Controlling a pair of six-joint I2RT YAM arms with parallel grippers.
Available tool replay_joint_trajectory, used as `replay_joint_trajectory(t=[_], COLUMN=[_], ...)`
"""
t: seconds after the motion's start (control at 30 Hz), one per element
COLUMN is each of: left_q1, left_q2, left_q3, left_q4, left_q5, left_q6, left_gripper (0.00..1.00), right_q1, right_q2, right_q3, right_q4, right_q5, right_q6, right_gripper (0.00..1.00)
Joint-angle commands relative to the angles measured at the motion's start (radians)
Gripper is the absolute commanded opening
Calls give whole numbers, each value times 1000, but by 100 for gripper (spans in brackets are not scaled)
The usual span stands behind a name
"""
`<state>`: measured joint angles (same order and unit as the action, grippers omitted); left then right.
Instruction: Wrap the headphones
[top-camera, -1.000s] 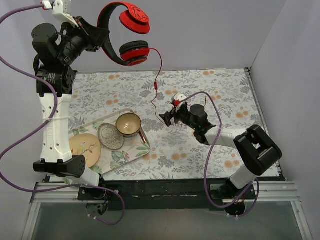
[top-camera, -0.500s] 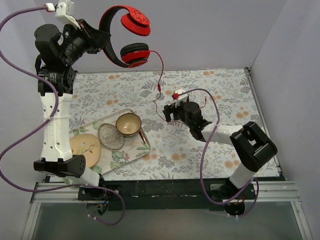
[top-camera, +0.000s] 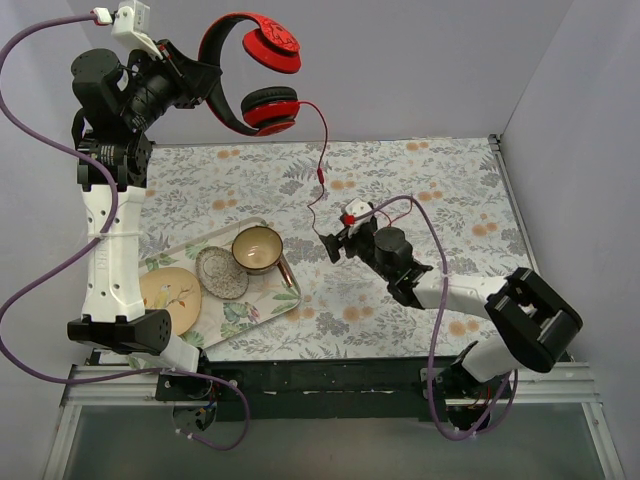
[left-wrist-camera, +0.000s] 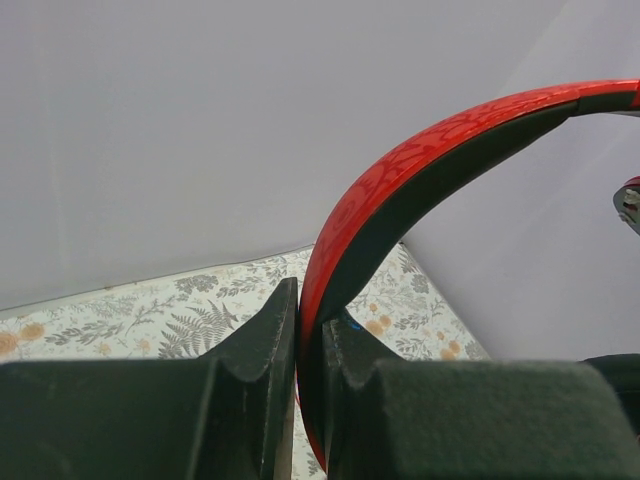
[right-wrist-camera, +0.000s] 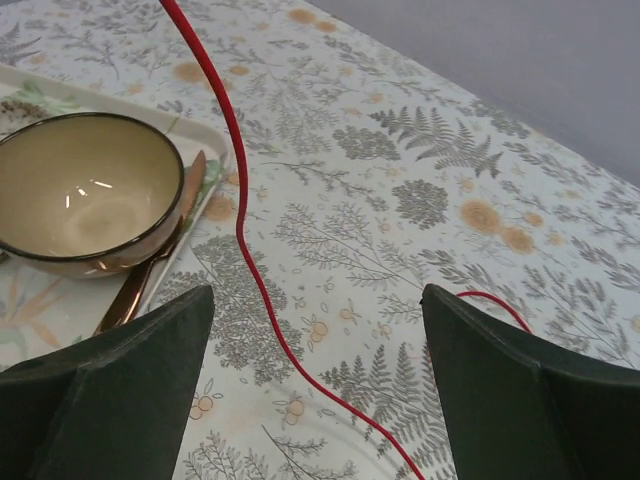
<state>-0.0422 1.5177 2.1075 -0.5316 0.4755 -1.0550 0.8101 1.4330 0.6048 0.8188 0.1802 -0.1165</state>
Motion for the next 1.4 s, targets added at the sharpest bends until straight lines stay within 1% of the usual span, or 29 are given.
replay_joint_trajectory(t=[0.0,0.17,0.23,0.27,0.3,0.37,0.4,0.43,0.47,0.57,0.6,0.67,0.7,0.73,0.8,0.87,0.9,0.97,1.0,1.03,1.1,1.13,1.17,1.2,1.23,1.27,1.3,1.33,1.37], left_q1=[1,1,1,1,1,1,1,1,1,1,2,2,2,2,5,7,7,4,-1,-5,-13,-15,-19,-36,-51,-70,-112,-133,-148], left_q2=[-31,-37,-42,-42,-42,-42,-42,-40,-39,-27,-15,28,45,65,139,185,205,207,206,197,196,194,193,191,187,176,167,157,130], left_q3=[2,-3,-6,-7,-14,-18,-26,-33,-43,-105,-115,-130,-132,-126,-100,-66,-64,-73,-79,-92,-128,-139,-153,-177,-191,-208,-249,-283,-314], left_q4=[27,25,28,28,30,30,30,39,42,81,84,87,87,87,62,50,51,59,62,68,74,73,73,71,73,74,97,117,143], left_q5=[-17,-11,-2,2,5,6,8,12,8,-46,-61,-81,-74,-61,10,95,112,117,85,69,49,48,42,25,-45,-99,-151,-266,-311], left_q6=[-19,-23,-31,-31,-33,-43,-48,-65,-72,-94,-97,-129,-144,-166,-236,-279,-315,-330,-320,-309,-293,-281,-267,-240,-171,-113,-59,-9,97], left_gripper=[0,0,0,0,0,0,0,0,0,0,0,0,0,0,0,0,0,0,0,0,0,0,0,0,0,0,0,0,0], right_q1=[-5,-5,-3,-5,-3,-5,-5,0,3,49,67,122,136,164,190,193,193,195,205,213,242,253,264,290,307,323,357,372,385], right_q2=[117,242,288,300,322,336,345,343,342,313,297,285,274,268,256,256,262,277,302,322,389,412,435,476,492,503,514,512,506], right_q3=[116,234,268,277,288,325,338,348,364,400,409,438,440,435,403,385,374,397,452,487,574,661,715,758,800,873,901,929,966], right_q4=[83,57,54,45,40,-4,-30,-56,-128,-281,-405,-547,-666,-705,-771,-796,-802,-855,-885,-962,-1056,-1099,-1198,-1245,-1288,-1369,-1403,-1446,-1480], right_q5=[-174,-249,-246,-245,-255,-265,-265,-262,-252,-194,-152,-108,-63,-41,24,62,103,113,117,122,142,148,154,166,182,197,215,223,229], right_q6=[21,73,109,109,157,173,181,195,196,149,127,78,74,74,86,103,107,109,109,109,98,89,80,68,45,34,19,-1,-8], right_gripper=[93,92,88,83,64,38,16,7,1,1,1,1,1,1,1,1,1,1,1,1,1,1,1,1,1,1,1,1,1])
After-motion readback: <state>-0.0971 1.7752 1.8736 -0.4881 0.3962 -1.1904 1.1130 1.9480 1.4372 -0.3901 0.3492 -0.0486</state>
